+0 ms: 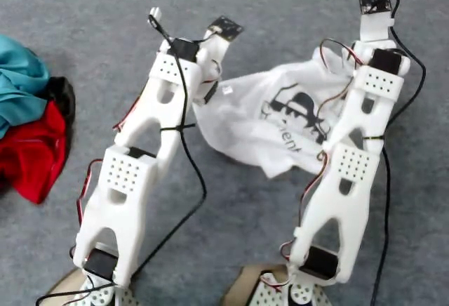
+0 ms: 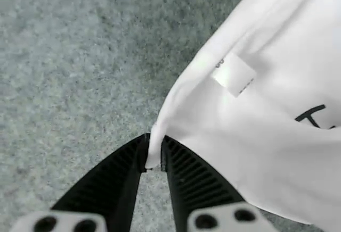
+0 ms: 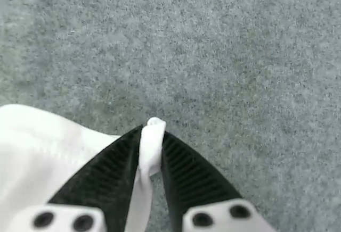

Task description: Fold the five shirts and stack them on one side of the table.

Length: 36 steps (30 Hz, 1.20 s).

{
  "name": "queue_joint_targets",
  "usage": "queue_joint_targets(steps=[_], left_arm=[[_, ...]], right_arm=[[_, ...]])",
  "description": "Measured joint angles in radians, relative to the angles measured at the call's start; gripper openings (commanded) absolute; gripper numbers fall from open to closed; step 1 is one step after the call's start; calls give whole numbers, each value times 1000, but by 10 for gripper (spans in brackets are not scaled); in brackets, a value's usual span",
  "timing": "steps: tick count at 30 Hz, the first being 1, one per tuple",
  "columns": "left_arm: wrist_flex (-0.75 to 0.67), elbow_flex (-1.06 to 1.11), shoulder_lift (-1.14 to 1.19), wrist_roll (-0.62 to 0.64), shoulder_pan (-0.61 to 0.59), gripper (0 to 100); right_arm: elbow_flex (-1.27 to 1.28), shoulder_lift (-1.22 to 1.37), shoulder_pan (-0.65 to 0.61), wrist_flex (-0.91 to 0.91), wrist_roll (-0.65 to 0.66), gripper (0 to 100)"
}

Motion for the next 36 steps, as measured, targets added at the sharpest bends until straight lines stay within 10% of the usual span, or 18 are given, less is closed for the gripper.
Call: queue_joint_targets(steps=[15,36], left_arm=[[230,-618,-34,229,-91,18],[232,-150,-1042,272,-226,18]], right_arm=[[0,-296,-38,233,51,4],[-14,-1238,-48,155,242,5]])
